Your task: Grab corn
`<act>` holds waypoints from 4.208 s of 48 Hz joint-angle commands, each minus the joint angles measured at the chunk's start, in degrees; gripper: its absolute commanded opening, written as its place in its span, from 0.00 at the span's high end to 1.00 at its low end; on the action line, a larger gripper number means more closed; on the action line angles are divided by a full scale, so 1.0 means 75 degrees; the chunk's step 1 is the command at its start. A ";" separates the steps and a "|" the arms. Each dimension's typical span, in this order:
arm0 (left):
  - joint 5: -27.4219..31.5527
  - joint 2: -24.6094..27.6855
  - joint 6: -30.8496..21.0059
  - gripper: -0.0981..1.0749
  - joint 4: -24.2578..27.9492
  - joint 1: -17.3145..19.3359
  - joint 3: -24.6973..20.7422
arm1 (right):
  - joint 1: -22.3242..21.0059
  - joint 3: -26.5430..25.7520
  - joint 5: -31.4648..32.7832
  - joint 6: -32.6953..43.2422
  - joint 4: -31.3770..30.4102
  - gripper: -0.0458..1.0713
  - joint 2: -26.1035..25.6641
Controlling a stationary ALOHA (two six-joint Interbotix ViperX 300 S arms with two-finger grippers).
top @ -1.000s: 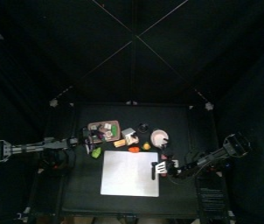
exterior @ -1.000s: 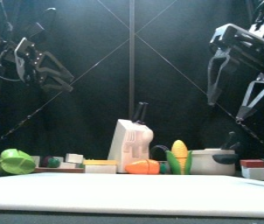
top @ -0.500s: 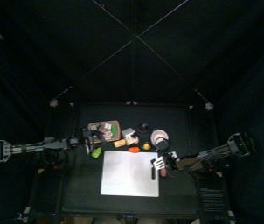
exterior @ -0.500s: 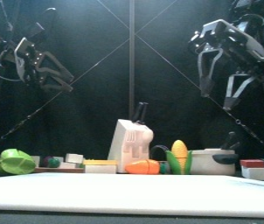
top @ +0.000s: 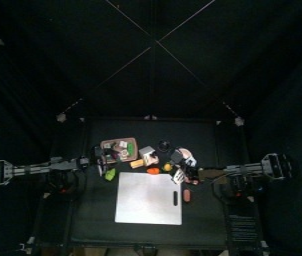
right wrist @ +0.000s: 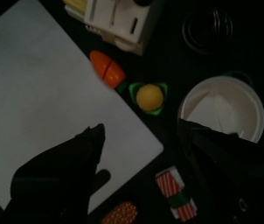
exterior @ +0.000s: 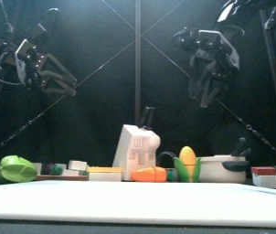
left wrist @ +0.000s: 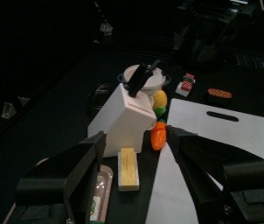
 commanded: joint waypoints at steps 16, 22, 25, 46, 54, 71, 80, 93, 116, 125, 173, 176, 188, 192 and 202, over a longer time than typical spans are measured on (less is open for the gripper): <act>0.0105 0.0012 0.0012 0.14 0.0000 0.0000 -0.0082 | -0.0750 0.0656 -0.1898 -0.0059 -0.0773 0.10 0.0434; 0.0105 0.0012 0.0012 0.14 -0.0012 0.0000 -0.0082 | -0.0727 0.0797 -0.2121 -0.0059 -0.1102 0.10 0.0680; 0.0105 0.0012 0.0012 0.14 -0.0012 0.0000 -0.0082 | -0.0738 0.0809 -0.2133 -0.0059 -0.1207 0.10 0.0809; 0.0105 0.0012 0.0012 0.14 -0.0012 0.0000 -0.0070 | -0.0797 0.0738 -0.2180 -0.0059 -0.1266 0.10 0.1559; 0.0105 0.0012 0.0012 0.14 0.0000 0.0000 -0.0070 | -0.0797 0.0633 -0.2168 -0.0059 -0.1277 0.10 0.1816; 0.0117 0.0012 0.0012 0.14 0.0000 0.0012 -0.0059 | -0.0809 0.0598 -0.2168 -0.0059 -0.1277 0.10 0.1945; 0.0105 0.0012 0.0012 0.14 -0.0012 0.0012 -0.0059 | -0.0844 0.0586 -0.2180 -0.0059 -0.1289 0.10 0.2004; 0.0105 0.0012 0.0012 0.14 0.0000 0.0012 -0.0059 | -0.0879 0.0563 -0.2180 -0.0059 -0.1277 0.10 0.2086; 0.0105 0.0012 0.0012 0.14 0.0000 0.0012 -0.0059 | -0.0891 0.0539 -0.2180 -0.0023 -0.1207 0.24 0.2168; 0.0105 0.0012 0.0012 0.14 0.0000 0.0012 -0.0059 | -0.0891 0.0492 -0.2227 -0.0023 -0.1195 0.25 0.2168; 0.0105 0.0012 0.0012 0.14 0.0000 0.0012 -0.0059 | -0.0949 0.0387 -0.2250 -0.0059 -0.1090 0.19 0.2484; 0.0117 0.0012 0.0012 0.14 0.0000 0.0012 -0.0059 | -0.0949 0.0387 -0.2238 -0.0070 -0.1102 0.19 0.2520; 0.0105 0.0012 0.0012 0.14 0.0000 0.0012 -0.0059 | -0.0902 0.0363 -0.2238 -0.0070 -0.1148 0.26 0.2555; 0.0105 0.0012 0.0012 0.14 0.0000 0.0012 -0.0059 | -0.0902 0.0363 -0.2227 -0.0070 -0.1125 0.31 0.2555; 0.0105 0.0012 0.0012 0.14 0.0000 0.0012 -0.0047 | -0.0891 0.0293 -0.2098 -0.0070 -0.1137 0.37 0.2414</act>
